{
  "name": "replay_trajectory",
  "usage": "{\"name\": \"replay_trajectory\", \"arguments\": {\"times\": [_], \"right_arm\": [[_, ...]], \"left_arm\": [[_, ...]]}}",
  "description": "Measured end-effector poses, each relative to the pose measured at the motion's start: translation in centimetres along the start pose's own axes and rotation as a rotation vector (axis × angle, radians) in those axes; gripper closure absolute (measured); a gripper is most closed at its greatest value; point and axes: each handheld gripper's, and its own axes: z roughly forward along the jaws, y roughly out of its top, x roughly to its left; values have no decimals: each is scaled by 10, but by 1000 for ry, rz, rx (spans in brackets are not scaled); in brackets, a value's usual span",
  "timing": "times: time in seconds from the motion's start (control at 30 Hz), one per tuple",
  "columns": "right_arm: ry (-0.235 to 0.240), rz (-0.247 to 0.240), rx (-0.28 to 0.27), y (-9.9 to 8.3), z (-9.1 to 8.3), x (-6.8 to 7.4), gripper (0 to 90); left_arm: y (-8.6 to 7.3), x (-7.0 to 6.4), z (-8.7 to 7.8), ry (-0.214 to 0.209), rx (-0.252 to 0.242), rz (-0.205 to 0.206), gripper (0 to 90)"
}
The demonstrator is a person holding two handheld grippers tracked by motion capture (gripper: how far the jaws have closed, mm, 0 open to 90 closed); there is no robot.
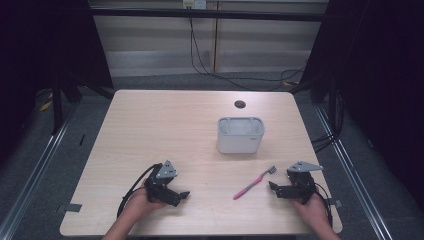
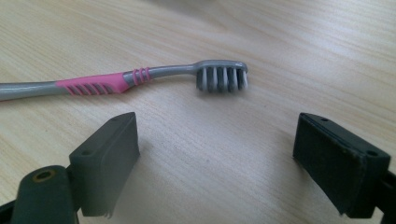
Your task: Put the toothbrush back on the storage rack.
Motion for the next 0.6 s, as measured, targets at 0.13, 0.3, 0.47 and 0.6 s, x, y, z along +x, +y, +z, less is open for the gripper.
{"name": "replay_trajectory", "arguments": {"times": [0.13, 0.3, 0.47, 0.6], "right_arm": [[12, 26, 44, 6, -3, 2, 245], [46, 98, 97, 15, -6, 4, 280], [85, 128, 125, 24, -8, 12, 317], [109, 135, 142, 31, -5, 19, 317]], "left_arm": [[0, 0, 0, 0, 3, 2, 58], [0, 0, 0, -2, 0, 2, 56], [0, 0, 1, -3, -5, -8, 51], [1, 1, 2, -6, -5, -8, 46]]}}
